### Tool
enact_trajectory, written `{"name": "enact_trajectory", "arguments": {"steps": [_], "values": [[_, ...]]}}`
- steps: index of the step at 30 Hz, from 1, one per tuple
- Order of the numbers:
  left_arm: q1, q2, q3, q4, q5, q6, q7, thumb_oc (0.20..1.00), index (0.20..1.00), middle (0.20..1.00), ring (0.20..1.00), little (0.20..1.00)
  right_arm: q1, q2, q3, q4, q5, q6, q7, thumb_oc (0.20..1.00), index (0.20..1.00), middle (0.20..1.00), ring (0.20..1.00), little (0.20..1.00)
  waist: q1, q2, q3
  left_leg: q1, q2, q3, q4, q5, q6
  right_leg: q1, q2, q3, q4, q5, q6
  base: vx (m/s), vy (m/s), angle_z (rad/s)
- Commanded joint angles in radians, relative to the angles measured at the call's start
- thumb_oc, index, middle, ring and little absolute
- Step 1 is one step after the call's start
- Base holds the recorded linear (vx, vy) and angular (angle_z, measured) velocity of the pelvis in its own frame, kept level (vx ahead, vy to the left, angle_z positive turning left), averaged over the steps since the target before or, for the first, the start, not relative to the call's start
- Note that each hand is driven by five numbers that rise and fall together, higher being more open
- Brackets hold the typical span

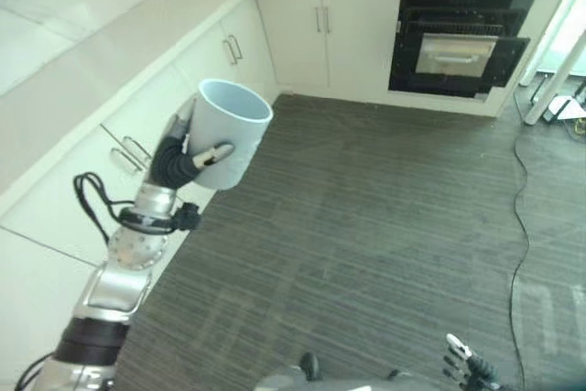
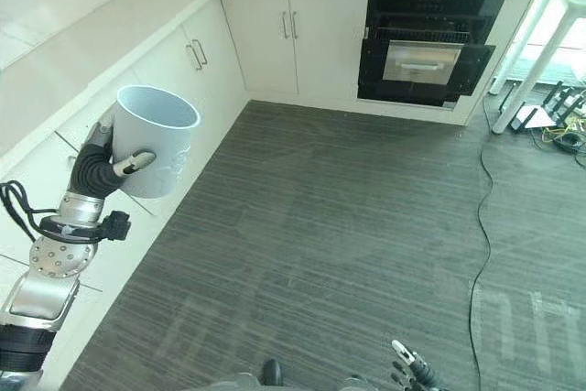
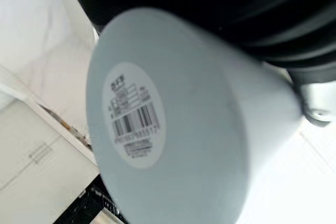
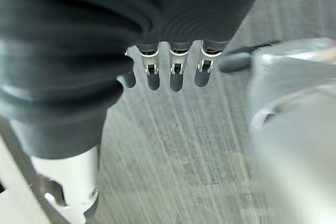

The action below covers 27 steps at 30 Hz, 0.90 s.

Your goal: Place the dishes in the dishwasher.

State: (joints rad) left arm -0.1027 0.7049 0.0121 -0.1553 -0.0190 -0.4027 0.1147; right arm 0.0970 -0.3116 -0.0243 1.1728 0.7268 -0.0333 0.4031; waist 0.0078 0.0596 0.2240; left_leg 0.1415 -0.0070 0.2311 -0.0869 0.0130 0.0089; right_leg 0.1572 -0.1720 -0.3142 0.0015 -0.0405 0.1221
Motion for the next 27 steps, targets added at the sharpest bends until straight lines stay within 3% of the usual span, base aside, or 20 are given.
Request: {"name": "enact_trajectory", "arguments": {"steps": [1,6,12,15,17,21,23,27], "values": [[-0.076,0.007,0.008,-0.034,0.017,-0.048,0.017,0.2,0.2,0.2,0.2,0.2,-0.026,0.009,0.035,0.018,0.006,-0.038,0.053,1.0,1.0,1.0,1.0,1.0,-0.008,-0.003,-0.025,0.013,0.021,-0.02,0.045,-0.082,-0.021,-0.026,0.043,-0.016,0.068,-0.05,0.001,-0.02,0.048,-0.2],[-0.133,0.004,-0.047,-0.049,0.043,-0.023,-0.015,0.2,0.2,0.2,0.2,0.2,-0.029,0.021,0.056,0.005,-0.012,-0.047,0.073,1.0,1.0,1.0,1.0,1.0,-0.024,-0.009,-0.038,0.032,0.013,0.016,0.009,-0.077,-0.019,-0.015,0.04,-0.008,0.001,-0.004,0.026,-0.01,-0.003,-0.15],[-0.163,0.011,-0.073,-0.05,-0.006,-0.05,-0.055,0.2,0.2,0.2,0.2,0.2,-0.029,0.012,0.044,0.018,-0.016,-0.067,0.077,1.0,1.0,1.0,1.0,1.0,-0.048,-0.017,-0.046,0.042,0.01,0.044,0.011,-0.087,-0.018,-0.007,0.053,0.027,-0.05,0.023,0.03,-0.02,-0.031,-0.16],[-0.24,0.02,-0.138,-0.03,-0.033,-0.065,-0.083,0.2,0.2,0.2,0.2,0.2,-0.019,0.003,0.044,-0.015,0.002,-0.081,0.06,1.0,1.0,1.0,1.0,1.0,-0.111,-0.028,-0.049,0.065,0.003,0.082,0.013,-0.099,-0.007,-0.022,0.063,0.116,-0.074,0.06,0.041,0.01,0.025,-0.72],[-0.313,0.017,-0.192,-0.014,-0.039,-0.045,-0.093,0.2,0.2,0.2,0.2,0.2,0.006,0.005,0.027,-0.011,0.033,-0.071,0.038,1.0,1.0,1.0,1.0,1.0,-0.154,-0.028,-0.047,0.069,0.006,0.095,0.013,-0.102,0.001,-0.056,0.069,0.164,-0.025,0.053,0.045,0.0,0.027,-0.84],[-0.343,0.019,-0.22,0.006,0.02,-0.006,-0.032,0.2,0.2,0.2,0.2,0.2,0.019,0.015,0.03,-0.01,-0.018,-0.049,0.013,1.0,1.0,1.0,1.0,1.0,-0.168,-0.026,-0.04,0.103,0.025,0.207,0.008,-0.119,-0.011,-0.097,0.034,0.043,0.026,0.049,0.073,0.01,-0.048,-0.83],[-0.33,0.01,-0.22,0.003,0.044,0.012,0.0,0.2,0.2,0.2,0.2,0.2,0.026,0.012,0.021,0.011,-0.073,-0.04,0.011,1.0,1.0,1.0,1.0,1.0,-0.167,-0.029,-0.037,0.099,0.03,0.23,0.036,-0.135,-0.007,-0.094,0.032,0.025,0.009,0.055,0.065,0.02,-0.147,-1.69],[-0.303,-0.001,-0.217,-0.005,0.032,0.002,0.002,0.2,0.2,0.2,0.2,0.2,0.028,-0.008,0.008,0.05,-0.138,-0.082,0.035,1.0,1.0,1.0,1.0,1.0,-0.158,-0.03,-0.039,0.086,0.044,0.256,0.083,-0.153,-0.008,-0.068,0.043,0.004,-0.01,0.04,0.038,0.01,-0.1,-0.4]]}}
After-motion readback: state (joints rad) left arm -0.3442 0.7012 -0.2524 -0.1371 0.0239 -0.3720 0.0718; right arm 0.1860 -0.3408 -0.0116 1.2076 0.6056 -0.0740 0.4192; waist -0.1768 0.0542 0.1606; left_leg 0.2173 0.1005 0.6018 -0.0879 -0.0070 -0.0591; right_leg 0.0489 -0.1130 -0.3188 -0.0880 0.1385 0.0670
